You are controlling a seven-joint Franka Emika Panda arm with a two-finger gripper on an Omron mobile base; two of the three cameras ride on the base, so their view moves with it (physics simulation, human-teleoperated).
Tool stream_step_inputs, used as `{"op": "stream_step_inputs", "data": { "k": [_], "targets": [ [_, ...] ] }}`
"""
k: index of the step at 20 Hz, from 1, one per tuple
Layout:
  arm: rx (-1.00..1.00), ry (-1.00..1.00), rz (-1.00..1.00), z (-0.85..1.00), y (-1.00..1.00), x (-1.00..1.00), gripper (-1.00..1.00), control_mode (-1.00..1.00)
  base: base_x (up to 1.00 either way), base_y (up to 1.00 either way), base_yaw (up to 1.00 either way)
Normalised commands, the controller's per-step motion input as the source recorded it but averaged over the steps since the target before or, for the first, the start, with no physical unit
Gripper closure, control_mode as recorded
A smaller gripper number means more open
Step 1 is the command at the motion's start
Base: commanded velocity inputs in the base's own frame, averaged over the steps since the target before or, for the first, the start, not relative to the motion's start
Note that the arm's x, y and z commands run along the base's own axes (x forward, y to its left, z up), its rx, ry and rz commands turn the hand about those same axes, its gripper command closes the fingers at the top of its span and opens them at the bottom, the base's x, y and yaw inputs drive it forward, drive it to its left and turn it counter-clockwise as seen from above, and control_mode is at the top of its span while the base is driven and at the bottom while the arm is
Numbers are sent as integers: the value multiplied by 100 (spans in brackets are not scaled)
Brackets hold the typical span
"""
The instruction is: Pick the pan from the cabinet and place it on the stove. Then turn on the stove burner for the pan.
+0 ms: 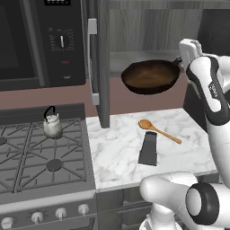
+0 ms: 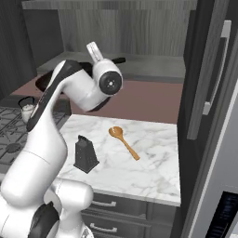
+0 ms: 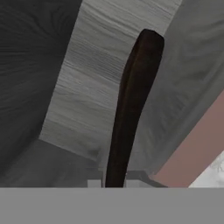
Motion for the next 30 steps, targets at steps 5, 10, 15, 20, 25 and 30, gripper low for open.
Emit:
{"op": "stream_step_inputs", "data": {
  "k": [5,10,15,20,25,30],
  "targets": [
    [2,-2,18,-35,31,-39,100,-100,0,0,0],
    [0,-2,19,-48,42,-19,100,-100,0,0,0],
    [0,0,20,-36,27,-18,100,-100,0,0,0],
    [0,0,18,-35,38,-3,100,-100,0,0,0],
    [0,0,17,-33,36,-5,100,-100,0,0,0],
    [0,0,14,-35,44,-1,100,-100,0,0,0]
  ]
}}
